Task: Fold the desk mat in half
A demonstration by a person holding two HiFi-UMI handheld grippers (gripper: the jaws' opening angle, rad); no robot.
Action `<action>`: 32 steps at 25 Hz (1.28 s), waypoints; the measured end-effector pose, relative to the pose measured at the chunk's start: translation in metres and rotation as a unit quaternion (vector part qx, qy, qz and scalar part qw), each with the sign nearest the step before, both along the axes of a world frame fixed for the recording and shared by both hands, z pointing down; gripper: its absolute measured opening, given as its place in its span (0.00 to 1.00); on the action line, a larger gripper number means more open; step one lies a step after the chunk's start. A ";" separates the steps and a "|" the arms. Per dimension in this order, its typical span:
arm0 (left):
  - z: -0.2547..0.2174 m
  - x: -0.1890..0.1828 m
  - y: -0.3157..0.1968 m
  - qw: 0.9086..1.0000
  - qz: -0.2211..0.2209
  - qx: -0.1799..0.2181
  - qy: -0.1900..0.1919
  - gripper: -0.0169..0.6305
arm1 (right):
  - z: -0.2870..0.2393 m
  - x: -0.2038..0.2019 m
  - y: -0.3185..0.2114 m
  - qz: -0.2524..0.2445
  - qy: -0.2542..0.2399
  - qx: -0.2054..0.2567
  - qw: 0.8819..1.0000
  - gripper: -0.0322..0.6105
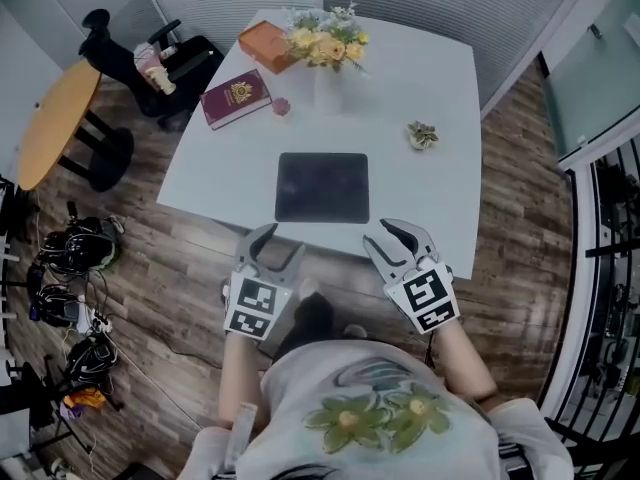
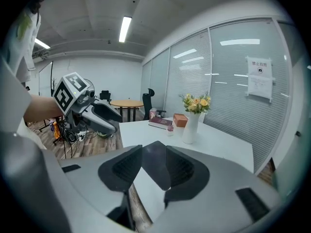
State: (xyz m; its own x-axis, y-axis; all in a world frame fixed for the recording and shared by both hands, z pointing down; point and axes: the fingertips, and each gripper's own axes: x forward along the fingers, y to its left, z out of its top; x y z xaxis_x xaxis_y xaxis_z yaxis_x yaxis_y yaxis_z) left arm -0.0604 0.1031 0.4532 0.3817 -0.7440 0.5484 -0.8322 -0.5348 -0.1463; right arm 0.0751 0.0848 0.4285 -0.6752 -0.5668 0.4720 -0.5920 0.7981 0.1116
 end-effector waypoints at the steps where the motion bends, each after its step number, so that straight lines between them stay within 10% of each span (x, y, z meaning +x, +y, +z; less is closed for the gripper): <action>1: 0.006 -0.001 -0.004 1.000 0.007 -0.008 -0.003 0.34 | 0.005 -0.002 -0.003 -0.001 0.006 -0.006 1.000 0.28; 16: 0.093 -0.035 -0.046 0.985 0.082 -0.118 -0.093 0.34 | 0.094 -0.018 -0.035 -0.023 0.126 -0.079 0.989 0.28; 28: 0.168 -0.049 -0.062 0.955 0.167 -0.180 -0.163 0.34 | 0.178 -0.013 -0.061 -0.045 0.260 -0.097 0.960 0.28; 32: 0.201 -0.060 -0.061 0.931 0.208 -0.216 -0.208 0.34 | 0.201 -0.010 -0.064 -0.059 0.287 -0.115 0.949 0.28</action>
State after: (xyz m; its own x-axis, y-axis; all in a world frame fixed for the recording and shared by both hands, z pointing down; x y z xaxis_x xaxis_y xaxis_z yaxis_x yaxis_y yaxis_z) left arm -0.1205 0.0417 0.6538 0.2745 -0.2561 0.9269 -0.4598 -0.8815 -0.1073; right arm 0.0653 0.0208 0.6295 -0.3214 -0.3404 0.8836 -0.3918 0.8973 0.2032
